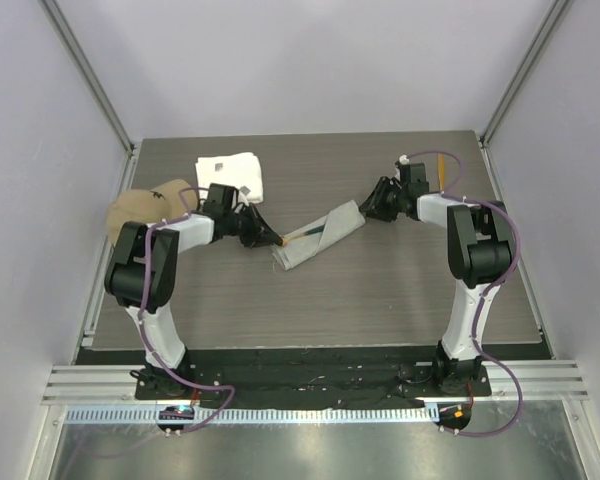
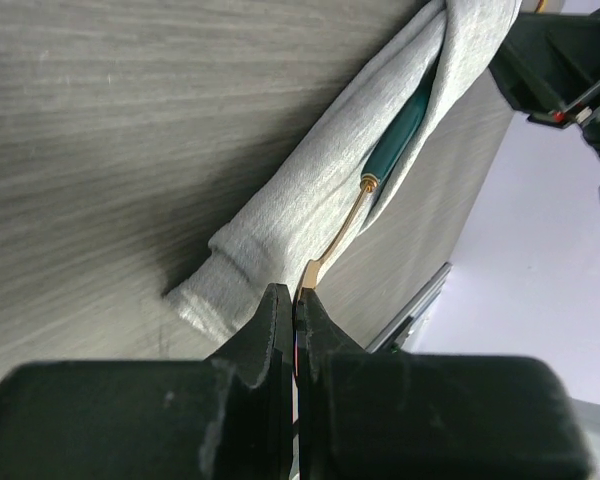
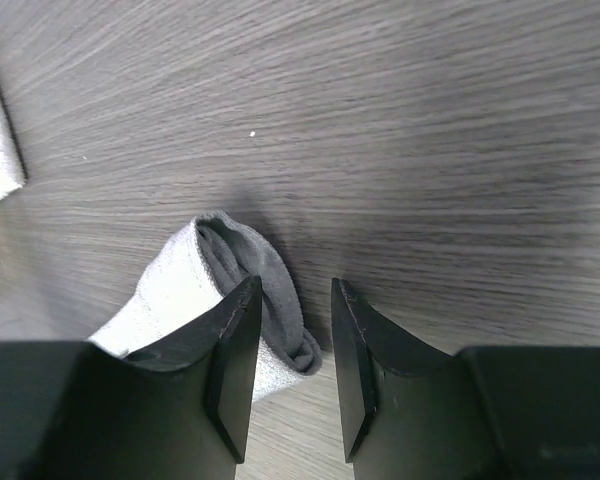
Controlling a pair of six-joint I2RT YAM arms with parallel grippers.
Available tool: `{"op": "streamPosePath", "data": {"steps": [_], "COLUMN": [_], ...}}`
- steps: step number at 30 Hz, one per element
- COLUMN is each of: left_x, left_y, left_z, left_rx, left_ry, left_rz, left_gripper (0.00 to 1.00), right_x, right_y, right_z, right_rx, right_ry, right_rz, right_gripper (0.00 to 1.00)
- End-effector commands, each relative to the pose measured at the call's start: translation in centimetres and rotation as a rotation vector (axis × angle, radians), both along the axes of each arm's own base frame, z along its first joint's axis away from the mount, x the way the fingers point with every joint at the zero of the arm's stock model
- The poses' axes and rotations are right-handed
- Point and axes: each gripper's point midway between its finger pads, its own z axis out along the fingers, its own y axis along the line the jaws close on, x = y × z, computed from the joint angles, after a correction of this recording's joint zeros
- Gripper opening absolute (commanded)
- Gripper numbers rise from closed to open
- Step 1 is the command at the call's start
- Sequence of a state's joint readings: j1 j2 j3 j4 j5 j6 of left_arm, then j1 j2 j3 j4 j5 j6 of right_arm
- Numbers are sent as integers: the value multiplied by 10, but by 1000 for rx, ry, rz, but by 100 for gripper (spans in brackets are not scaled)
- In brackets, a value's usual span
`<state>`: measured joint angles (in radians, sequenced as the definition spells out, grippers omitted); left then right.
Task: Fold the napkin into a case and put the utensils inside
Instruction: Insert the spoon into the folded napkin.
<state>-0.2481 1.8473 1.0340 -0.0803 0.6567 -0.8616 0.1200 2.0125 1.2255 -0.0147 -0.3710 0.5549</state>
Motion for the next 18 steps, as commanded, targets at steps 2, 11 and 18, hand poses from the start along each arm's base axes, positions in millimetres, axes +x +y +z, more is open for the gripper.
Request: {"op": "streamPosePath", "data": {"steps": [2,11,18], "left_x": [29,39,39], "left_y": [-15,-31,-48], "left_z": [20,16,17], "left_rx": [-93,-110,-108], "left_ry": [-79,-70,-68], "left_rz": [16,33,31], "left_gripper": [0,0,0], "right_x": [16,15,14], "right_y": [6,7,8], "right_z": [17,14,8], "right_rx": [63,74,74], "right_ry": [-60,-47,-35], "right_rz": [-11,-16,-14], "right_gripper": [39,39,38]}}
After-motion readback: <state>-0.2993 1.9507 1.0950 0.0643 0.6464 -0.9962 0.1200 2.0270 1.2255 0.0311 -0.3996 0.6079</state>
